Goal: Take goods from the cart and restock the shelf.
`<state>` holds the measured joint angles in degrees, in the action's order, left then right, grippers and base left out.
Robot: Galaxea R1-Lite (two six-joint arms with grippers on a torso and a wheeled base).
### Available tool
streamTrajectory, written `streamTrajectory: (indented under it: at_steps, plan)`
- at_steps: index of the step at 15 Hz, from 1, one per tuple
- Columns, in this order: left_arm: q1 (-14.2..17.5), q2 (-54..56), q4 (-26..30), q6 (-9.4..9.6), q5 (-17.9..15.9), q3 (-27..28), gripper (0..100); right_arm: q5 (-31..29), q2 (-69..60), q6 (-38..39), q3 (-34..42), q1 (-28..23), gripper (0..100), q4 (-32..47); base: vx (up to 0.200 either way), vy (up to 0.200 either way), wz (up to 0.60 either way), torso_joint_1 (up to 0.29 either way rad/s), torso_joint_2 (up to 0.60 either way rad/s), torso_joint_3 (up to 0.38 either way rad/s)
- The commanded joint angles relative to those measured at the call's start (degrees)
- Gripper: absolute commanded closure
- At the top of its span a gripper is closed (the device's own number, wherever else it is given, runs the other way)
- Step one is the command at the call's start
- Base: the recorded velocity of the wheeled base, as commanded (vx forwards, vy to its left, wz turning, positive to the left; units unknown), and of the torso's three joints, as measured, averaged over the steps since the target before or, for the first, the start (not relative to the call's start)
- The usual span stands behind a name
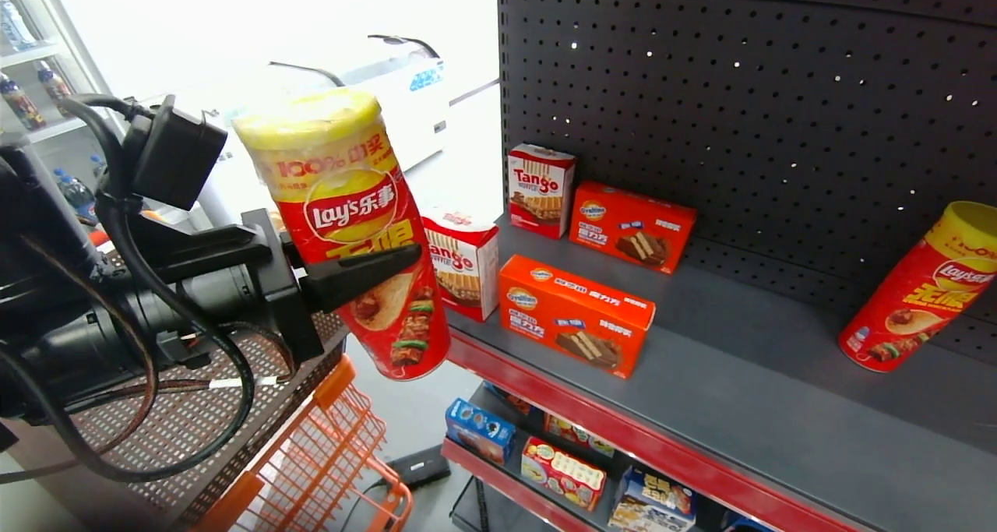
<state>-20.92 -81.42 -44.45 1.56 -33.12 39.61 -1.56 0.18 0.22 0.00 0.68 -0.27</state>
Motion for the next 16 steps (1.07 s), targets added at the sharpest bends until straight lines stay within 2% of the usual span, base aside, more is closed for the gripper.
streamTrajectory:
  at_steps: [1, 5, 12, 16]
  plan:
    - [-0.1, -0.1, -0.1, 0.02, 0.0, 0.4, 100, 0.0, 0.1, 0.0, 0.0, 0.0, 0, -0.1, 0.0, 0.0, -0.6, -0.007, 0.0, 0.002]
    - [-1.2, -0.2, 0.0, 0.02, 0.0, 0.6, 100, 0.0, 0.1, 0.0, 0.0, 0.0, 0, -0.1, 0.0, 0.0, -0.6, -0.002, 0.0, 0.001]
    - [-1.2, -0.1, -0.1, 0.02, -0.1, 1.2, 100, 0.0, 0.1, 0.0, 0.0, 0.0, 0, -0.1, 0.0, 0.0, -0.6, 0.002, 0.0, 0.003]
    - [-1.2, 0.0, -0.1, 0.02, -0.1, 1.2, 100, 0.0, 0.1, 0.0, 0.0, 0.0, 0, -0.1, 0.0, 0.0, 0.0, 0.0, 0.0, 0.0]
